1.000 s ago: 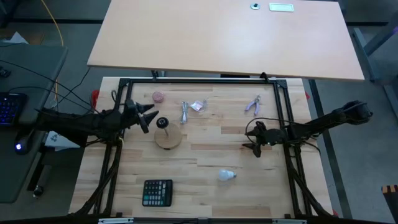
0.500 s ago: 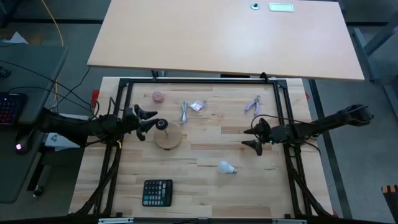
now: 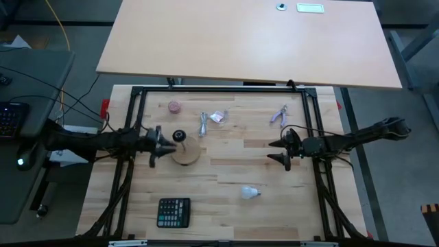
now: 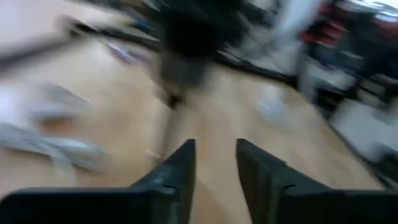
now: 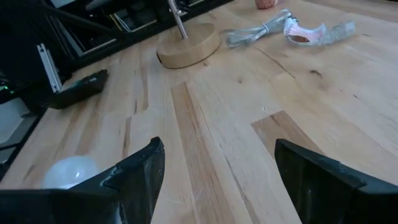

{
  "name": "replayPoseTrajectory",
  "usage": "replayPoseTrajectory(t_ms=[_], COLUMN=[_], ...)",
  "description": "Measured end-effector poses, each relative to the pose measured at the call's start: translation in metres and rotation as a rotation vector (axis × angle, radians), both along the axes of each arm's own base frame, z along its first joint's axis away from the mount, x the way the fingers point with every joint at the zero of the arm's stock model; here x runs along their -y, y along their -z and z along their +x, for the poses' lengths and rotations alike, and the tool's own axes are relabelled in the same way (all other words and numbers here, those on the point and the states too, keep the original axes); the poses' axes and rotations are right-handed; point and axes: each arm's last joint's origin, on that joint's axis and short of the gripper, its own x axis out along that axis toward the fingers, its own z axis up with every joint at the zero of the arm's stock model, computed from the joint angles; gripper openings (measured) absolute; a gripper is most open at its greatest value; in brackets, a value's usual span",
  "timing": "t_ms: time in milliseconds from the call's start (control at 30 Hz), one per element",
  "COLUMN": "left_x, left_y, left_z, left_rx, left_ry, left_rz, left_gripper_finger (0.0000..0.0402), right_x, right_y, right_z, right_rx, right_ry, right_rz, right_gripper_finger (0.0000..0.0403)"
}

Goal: Screw lightbulb
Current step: Return to Home Position

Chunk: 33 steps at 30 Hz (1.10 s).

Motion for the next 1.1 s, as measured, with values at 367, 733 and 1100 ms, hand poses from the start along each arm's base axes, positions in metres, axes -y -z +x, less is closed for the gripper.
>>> replayPoseTrajectory(t_ms=[367,733,1100], left_x=[-0.004,-0.005,-0.005], left_y=[0.009,0.017,0.015], left_z=[0.002,0.006,0.005], left_rx=[-0.098,-0.184,-0.161], left_ry=[-0.050,-0.071,-0.072], left_rz=[0.072,0.004,0.003], left_gripper_finger=[0.0006,0.0001,0.0001], right_x=[0.001,0.003,0.007], right_y=[-0.008,-0.020,-0.039], right_z=[-0.004,-0.014,-0.028], right_rx=[0.076,0.199,0.420], right_ry=[-0.001,-0.001,0.018], right_rz=[0.015,0.040,0.079], right_gripper_finger=[0.0293,0.0293,0.0293])
